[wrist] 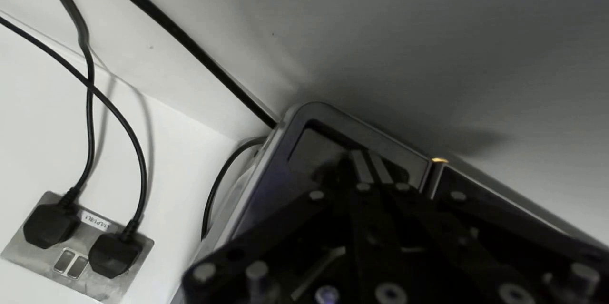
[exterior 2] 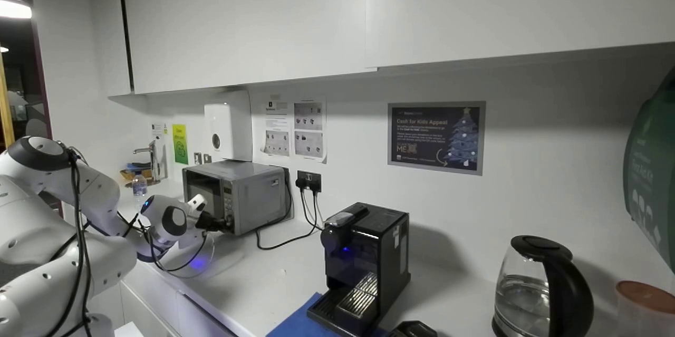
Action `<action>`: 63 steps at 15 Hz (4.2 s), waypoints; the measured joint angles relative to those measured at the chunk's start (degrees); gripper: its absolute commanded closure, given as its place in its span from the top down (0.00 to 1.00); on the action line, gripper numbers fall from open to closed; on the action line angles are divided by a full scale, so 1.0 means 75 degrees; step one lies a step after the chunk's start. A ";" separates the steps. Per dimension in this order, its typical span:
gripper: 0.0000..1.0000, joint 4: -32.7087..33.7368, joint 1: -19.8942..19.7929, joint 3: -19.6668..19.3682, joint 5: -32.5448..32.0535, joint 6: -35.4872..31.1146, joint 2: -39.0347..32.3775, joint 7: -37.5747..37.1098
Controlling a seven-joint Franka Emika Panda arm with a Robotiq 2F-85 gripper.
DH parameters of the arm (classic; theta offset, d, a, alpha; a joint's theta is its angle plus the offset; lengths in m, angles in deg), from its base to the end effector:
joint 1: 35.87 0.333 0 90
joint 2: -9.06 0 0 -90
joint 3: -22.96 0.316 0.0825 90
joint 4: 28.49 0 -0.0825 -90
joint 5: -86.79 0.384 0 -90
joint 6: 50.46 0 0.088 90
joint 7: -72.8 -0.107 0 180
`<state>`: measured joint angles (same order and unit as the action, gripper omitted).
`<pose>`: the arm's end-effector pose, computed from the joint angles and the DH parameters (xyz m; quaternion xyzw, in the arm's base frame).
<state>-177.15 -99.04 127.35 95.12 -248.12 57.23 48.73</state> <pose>0.3867 0.2966 0.2721 0.8497 0.2260 0.4576 0.1322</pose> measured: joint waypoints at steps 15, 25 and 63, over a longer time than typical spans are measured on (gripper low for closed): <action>0.00 -0.0027 0.0220 -0.0025 0.0053 -0.0010 0.0716 0.0032; 0.00 -0.0207 0.0237 -0.0226 0.0053 0.0023 -0.0505 0.0030; 0.00 -0.0049 1.0860 -1.0386 0.0126 0.6785 -0.2336 0.0035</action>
<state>-177.52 -17.59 49.46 96.07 -197.24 39.71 49.00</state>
